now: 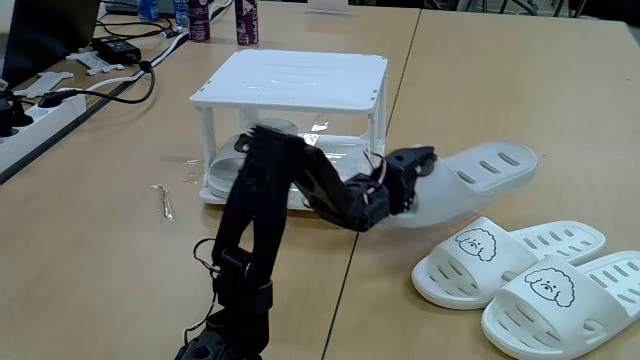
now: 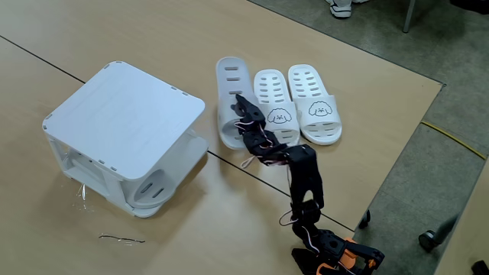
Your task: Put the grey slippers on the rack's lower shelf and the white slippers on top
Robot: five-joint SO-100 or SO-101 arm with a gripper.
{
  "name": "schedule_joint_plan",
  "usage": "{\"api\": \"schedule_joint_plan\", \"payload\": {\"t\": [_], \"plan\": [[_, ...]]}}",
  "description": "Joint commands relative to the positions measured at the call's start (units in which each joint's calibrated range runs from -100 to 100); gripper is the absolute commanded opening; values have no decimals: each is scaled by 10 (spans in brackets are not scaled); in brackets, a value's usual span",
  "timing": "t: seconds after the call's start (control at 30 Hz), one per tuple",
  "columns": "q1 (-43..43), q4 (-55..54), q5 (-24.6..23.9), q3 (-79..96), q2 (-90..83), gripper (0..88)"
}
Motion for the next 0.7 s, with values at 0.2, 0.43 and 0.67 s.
{"api": "schedule_joint_plan", "payload": {"t": [0.2, 0.43, 0.67], "plan": [[-3, -3, 4, 465, -471, 6], [-71, -5, 4, 606, -582, 6], [-203, 46, 4, 604, -554, 6]]}}
